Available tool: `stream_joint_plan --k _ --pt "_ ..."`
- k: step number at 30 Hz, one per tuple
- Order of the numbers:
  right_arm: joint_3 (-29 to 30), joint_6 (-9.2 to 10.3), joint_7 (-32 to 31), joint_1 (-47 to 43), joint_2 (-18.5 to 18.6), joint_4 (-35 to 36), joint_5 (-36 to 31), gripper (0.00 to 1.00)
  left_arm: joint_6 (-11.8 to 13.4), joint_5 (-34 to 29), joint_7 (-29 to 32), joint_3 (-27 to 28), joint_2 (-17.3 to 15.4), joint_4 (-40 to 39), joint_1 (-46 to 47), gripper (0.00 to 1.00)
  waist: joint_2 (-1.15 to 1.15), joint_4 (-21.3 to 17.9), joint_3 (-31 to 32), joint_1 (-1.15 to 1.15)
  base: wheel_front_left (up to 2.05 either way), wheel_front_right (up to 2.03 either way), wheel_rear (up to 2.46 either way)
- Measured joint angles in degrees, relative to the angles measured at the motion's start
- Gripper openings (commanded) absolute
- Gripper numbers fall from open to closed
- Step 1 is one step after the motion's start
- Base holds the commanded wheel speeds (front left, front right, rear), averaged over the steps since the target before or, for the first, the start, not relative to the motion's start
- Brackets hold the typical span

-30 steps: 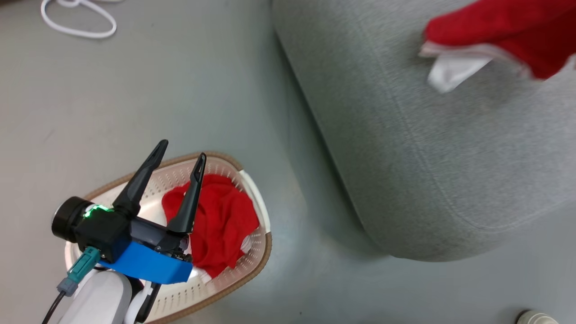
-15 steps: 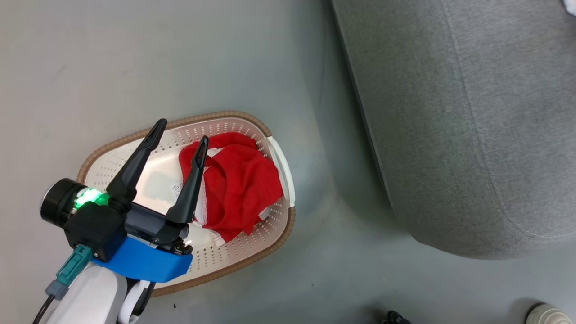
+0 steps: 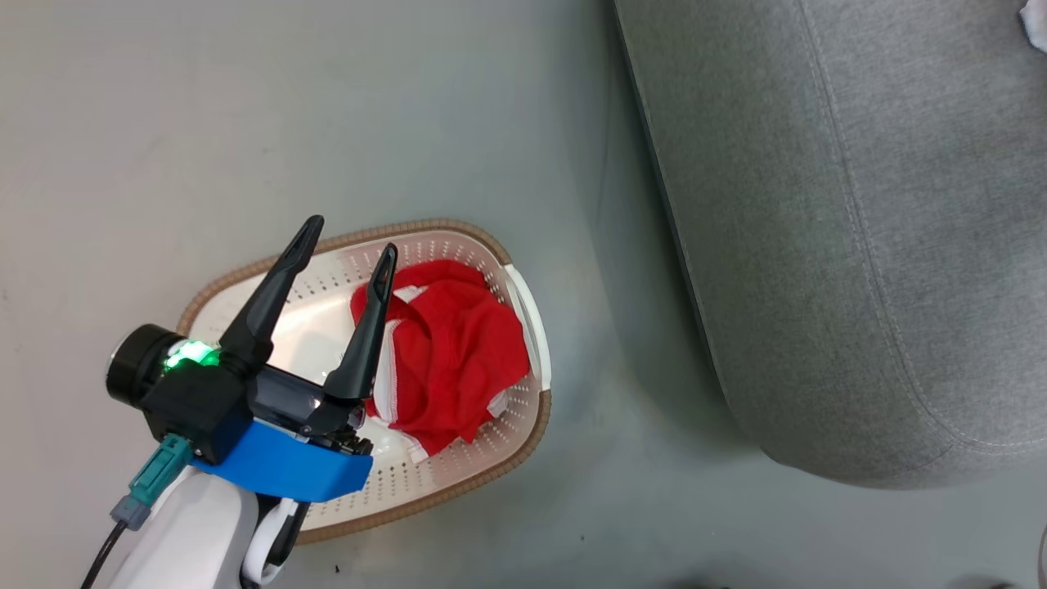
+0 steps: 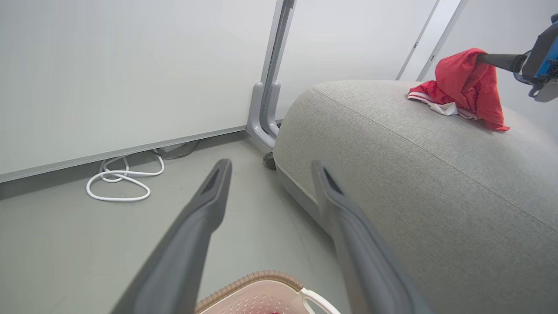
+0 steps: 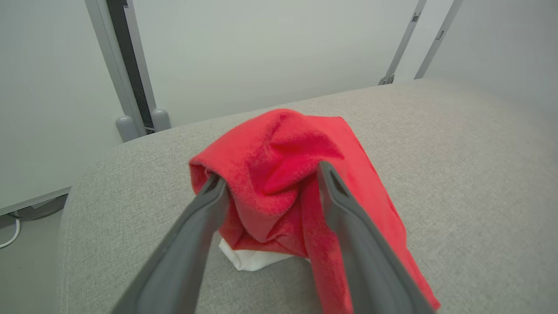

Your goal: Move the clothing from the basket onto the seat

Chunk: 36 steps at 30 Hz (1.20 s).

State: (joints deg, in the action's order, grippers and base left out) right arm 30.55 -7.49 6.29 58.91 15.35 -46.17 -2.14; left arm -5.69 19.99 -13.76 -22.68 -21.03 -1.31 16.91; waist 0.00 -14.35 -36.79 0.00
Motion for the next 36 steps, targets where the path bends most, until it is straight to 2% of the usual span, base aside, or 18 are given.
stream_joint_plan --k 12,23,36 --pt "-7.35 0.01 4.01 -13.10 -5.50 4.23 -0.23 1.00 -0.69 2.80 -1.22 1.82 3.88 8.99 -1.72 1.00 0.00 0.52 12.30 -0.02 0.00 0.00 0.00" --pt "-15.49 0.00 3.76 -30.16 -11.09 15.70 0.67 1.00 -1.22 3.23 -1.24 7.00 8.04 12.66 -7.59 1.00 0.01 -0.50 22.91 -0.02 0.00 0.00 0.00" --pt "-22.84 0.00 -1.45 -45.09 -12.36 29.49 5.32 1.00 -1.46 2.13 -1.26 13.12 12.02 15.16 -12.91 1.00 0.01 0.36 30.24 -0.02 0.00 0.00 0.00"
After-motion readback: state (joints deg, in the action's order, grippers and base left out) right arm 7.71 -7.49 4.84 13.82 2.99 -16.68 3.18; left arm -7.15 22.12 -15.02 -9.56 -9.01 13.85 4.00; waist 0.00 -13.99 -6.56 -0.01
